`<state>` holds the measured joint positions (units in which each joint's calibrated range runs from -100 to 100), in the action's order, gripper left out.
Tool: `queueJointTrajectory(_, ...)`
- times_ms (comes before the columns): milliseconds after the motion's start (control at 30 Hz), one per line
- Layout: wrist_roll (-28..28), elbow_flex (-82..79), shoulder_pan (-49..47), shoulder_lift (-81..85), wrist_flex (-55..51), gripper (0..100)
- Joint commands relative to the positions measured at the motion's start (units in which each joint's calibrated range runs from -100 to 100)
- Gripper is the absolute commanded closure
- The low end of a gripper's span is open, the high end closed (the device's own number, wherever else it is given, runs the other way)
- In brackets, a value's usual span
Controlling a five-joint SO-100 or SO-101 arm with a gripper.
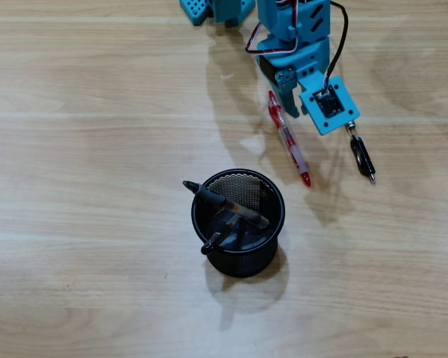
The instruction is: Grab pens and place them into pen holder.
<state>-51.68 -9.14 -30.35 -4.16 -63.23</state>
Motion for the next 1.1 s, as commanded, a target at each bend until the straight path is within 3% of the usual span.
queueJointTrajectory(0, -0.2, 0.3, -1.2, -1.1, 4.0, 84)
queueJointTrajectory(400, -0.5, 0.4, 0.2, -9.9, 8.6, 84)
queueJointTrajectory(900, -5.1, -0.3, 0.3, -16.5, 8.6, 84)
queueJointTrajectory(1067, -5.3, -0.3, 0.5, -16.8, 8.6, 98)
